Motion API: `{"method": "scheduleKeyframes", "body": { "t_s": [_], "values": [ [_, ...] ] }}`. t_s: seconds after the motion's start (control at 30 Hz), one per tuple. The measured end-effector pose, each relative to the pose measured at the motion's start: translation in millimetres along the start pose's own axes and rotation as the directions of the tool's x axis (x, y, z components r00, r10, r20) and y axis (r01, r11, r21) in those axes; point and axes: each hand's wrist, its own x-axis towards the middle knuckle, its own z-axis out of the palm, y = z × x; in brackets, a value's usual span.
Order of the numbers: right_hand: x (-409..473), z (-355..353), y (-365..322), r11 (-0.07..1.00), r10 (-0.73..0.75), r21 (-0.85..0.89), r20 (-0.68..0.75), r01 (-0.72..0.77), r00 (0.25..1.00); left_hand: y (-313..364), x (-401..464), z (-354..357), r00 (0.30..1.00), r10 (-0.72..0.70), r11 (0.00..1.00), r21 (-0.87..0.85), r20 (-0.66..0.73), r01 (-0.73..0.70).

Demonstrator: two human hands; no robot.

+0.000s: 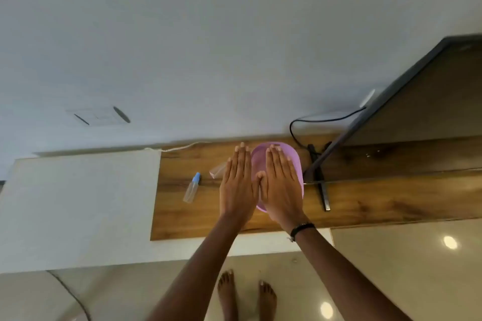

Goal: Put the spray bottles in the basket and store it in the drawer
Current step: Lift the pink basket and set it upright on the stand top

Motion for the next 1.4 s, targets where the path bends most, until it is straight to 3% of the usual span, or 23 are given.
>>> {"method": "scheduleKeyframes", "body": {
  "t_s": [0.2,0.4,0.83,1.1,1.27,1.4],
  "values": [
    [-54.6,67.1,20.9,0.998,0.041,0.049,0.162,-0.049,0.986,-4.6,-44.7,75.3,0.989,-0.046,0.987,-0.145,0.137,0.066],
    [-75.1,117.1,41.2,0.998,-0.038,-0.035,0.292,0.050,0.956,-7.7,-68.8,112.7,0.969,-0.025,0.979,-0.189,0.245,0.073],
    [-67.9,120.1,57.0,0.997,-0.067,-0.001,0.332,0.072,0.941,-14.2,-88.3,120.7,0.965,-0.083,0.946,-0.285,0.249,0.155],
    [-103.5,90.6,77.5,0.967,-0.254,0.092,0.286,0.237,0.924,-22.4,-106.0,120.3,0.943,-0.201,0.857,-0.419,0.265,0.300],
    [-112.9,80.0,102.2,0.872,-0.482,0.091,0.328,0.480,0.813,-36.4,-105.7,108.5,0.915,-0.338,0.720,-0.566,0.221,0.402],
    [-101.2,69.1,110.0,0.704,-0.678,0.094,0.385,0.704,0.626,-58.6,-104.9,104.8,0.820,-0.513,0.526,-0.661,0.254,0.534]
  ]
}}
